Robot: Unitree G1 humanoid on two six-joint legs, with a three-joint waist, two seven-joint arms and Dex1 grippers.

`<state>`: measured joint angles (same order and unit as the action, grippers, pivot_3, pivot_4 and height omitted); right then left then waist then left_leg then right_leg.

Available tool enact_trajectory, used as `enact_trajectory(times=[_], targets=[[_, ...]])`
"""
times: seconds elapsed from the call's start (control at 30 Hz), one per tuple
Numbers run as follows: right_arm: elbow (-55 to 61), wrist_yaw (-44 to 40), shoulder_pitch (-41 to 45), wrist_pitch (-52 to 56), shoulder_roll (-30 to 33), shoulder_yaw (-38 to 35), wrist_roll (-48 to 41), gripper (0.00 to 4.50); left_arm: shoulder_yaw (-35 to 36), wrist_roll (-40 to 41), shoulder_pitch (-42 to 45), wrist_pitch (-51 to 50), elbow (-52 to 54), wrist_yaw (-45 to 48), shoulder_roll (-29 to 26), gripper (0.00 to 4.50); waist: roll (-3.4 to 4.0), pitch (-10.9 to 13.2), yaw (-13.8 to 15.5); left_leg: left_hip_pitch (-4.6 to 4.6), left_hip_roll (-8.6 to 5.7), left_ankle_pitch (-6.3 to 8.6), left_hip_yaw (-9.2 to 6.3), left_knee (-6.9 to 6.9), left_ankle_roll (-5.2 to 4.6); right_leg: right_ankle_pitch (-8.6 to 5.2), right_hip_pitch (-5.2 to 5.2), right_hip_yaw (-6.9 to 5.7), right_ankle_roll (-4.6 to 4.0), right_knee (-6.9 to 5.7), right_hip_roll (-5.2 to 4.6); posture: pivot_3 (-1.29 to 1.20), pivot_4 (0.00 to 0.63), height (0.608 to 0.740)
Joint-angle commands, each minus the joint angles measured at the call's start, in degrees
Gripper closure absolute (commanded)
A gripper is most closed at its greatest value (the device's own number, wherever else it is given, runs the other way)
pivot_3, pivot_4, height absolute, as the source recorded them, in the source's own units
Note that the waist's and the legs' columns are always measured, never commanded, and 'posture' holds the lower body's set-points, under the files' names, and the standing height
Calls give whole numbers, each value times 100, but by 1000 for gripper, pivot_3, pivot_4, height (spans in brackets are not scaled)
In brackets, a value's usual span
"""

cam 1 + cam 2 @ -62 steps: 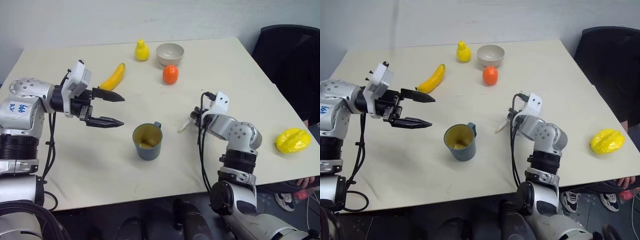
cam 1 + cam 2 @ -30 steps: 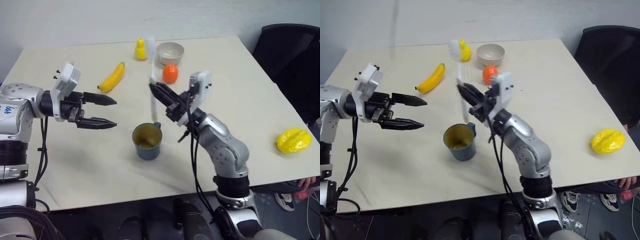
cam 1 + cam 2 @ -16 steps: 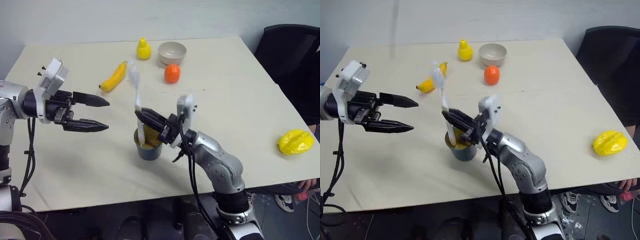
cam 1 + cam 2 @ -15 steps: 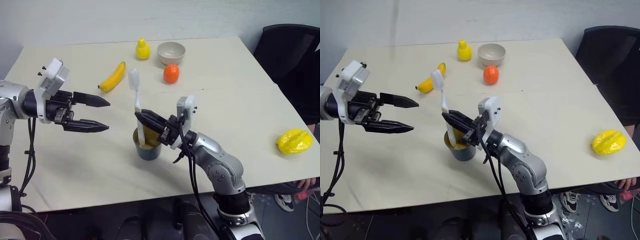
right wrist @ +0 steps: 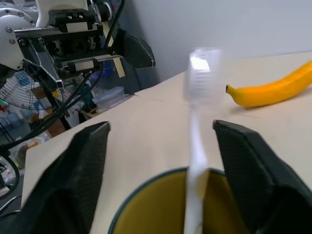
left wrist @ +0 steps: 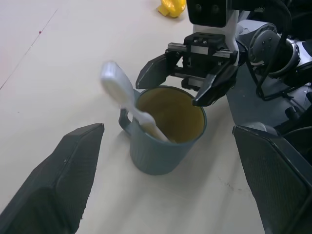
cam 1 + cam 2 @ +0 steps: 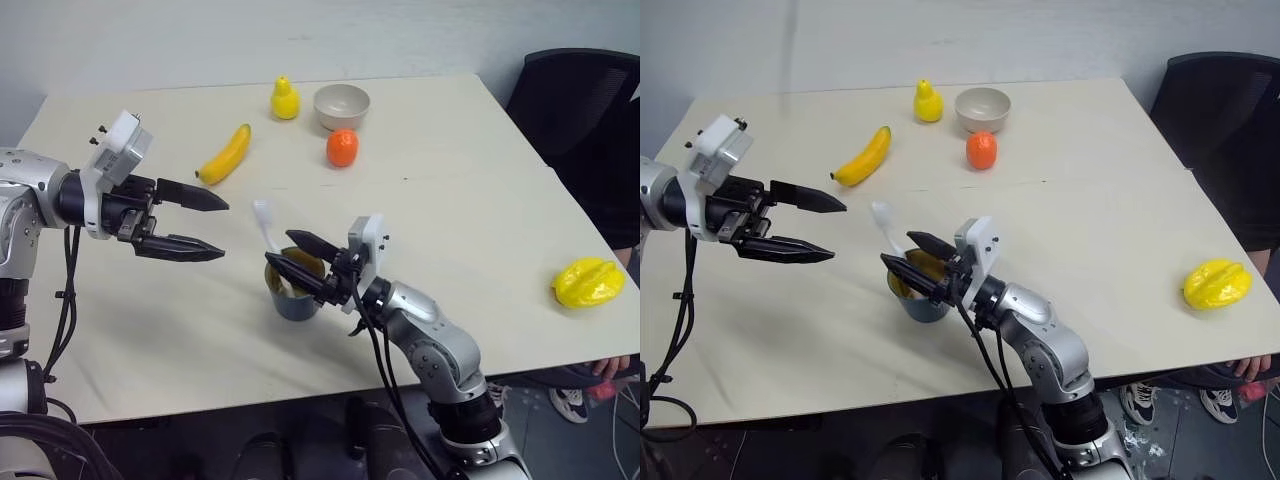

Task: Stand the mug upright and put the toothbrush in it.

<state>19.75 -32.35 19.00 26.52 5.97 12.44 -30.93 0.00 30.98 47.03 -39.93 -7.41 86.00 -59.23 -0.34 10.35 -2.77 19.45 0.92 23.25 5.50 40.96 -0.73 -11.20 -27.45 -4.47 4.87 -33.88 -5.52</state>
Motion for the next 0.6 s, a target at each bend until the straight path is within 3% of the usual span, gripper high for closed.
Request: enact_trajectory(times=[0.03, 0.2, 0.3, 0.4, 0.47, 0.6], targets=[[719, -11, -41, 286, 299, -389, -420, 42, -7, 30, 162, 92, -77, 355, -59, 0, -1, 1, 12, 0, 0, 0, 0, 2, 0, 0, 0, 0, 0, -1, 0, 0, 150, 740], [1460, -126, 116, 1131, 1324, -1017, -1155, 42, -45, 39, 173, 312, -200, 346, 59, 0, -2, 1, 77, -3, 1, 0, -2, 4, 0, 1, 1, 3, 1, -1, 1, 0, 150, 740], [1976, -906, 216, 1842, 3006, -1933, -1984, 42, -51, 38, 98, 464, -202, 446, 36, 0, 3, 7, 137, 0, 0, 3, -2, 7, -6, 2, 0, 6, 3, 1, -3, 0, 150, 740], [1968, -2345, -204, 2423, 4984, -3285, -2736, 42, -63, -34, 19, 725, -199, 556, -60, 0, 7, 10, 275, 3, -1, 17, -2, 11, -31, 4, 3, 6, 7, 14, -4, 0, 150, 740], [1870, -3068, -593, 2665, 5820, -3978, -2945, 42, -73, -46, 15, 861, -217, 615, -122, 0, 0, 8, 327, 3, 0, 21, 2, 6, -34, 4, 9, 0, 7, 25, 1, 0, 150, 740], [1804, -3718, -1190, 2846, 6340, -4778, -3141, 42, -162, 53, 73, 1044, -324, 650, -286, 0, -25, 9, 358, -2, 2, 23, 25, 7, -34, 6, 19, -4, 10, 34, 7, 0, 150, 740]])
